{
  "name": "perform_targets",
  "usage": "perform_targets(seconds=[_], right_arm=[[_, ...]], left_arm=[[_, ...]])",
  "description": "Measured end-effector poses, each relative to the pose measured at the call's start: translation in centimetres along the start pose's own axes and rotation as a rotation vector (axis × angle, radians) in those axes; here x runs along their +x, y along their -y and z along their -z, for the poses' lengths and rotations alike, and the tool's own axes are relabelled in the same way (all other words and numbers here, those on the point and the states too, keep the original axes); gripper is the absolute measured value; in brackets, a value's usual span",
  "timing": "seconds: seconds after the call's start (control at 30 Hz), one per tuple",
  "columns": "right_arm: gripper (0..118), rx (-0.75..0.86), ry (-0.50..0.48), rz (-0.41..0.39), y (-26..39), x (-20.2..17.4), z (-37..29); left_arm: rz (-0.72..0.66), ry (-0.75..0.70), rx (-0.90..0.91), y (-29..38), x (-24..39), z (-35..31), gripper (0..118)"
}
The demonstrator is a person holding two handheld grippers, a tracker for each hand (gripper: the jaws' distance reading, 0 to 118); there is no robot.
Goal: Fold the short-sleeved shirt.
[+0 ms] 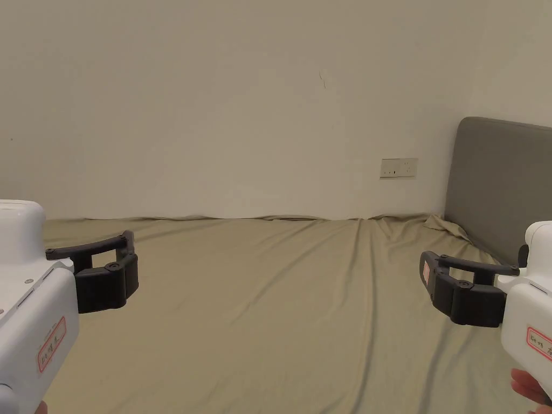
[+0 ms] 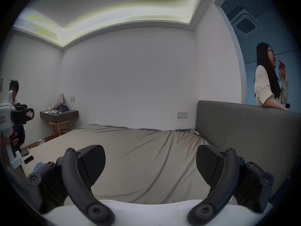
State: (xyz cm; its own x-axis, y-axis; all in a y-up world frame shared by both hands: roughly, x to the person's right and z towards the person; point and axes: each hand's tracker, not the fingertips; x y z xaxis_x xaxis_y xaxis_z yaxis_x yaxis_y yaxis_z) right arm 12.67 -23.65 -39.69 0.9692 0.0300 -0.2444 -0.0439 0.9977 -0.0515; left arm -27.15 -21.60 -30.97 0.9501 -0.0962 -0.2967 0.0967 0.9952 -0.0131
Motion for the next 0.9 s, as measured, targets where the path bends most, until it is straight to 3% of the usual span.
perform_targets(seconds=[0.53, 0.63, 0.7, 0.8, 0.9], right_arm=[[118, 0.014, 0.007, 0.014, -0.18, -0.07, -0.06], [118, -0.037, -0.029, 0.037, -0.31, 0.11, 0.4], [118, -0.034, -0.01, 0.037, -0.03, 0.08, 0.58], [118, -0.022, 0.075, -0.023, 0.38, -0.47, 0.62], [118, -0.018, 0.073, -0.022, 0.47, -0.82, 0.7]], left_arm=[[0.001, 0.004, -0.004, -0.05, -0.07, 0.07, 118], [0.005, 0.004, -0.007, 0.04, -0.03, 0.14, 118], [0.007, 0.005, -0.009, 0.07, 0.03, 0.18, 118], [0.015, 0.004, -0.006, 0.19, 0.08, 0.21, 118], [0.021, 0.0, -0.01, 0.27, 0.07, 0.39, 118]])
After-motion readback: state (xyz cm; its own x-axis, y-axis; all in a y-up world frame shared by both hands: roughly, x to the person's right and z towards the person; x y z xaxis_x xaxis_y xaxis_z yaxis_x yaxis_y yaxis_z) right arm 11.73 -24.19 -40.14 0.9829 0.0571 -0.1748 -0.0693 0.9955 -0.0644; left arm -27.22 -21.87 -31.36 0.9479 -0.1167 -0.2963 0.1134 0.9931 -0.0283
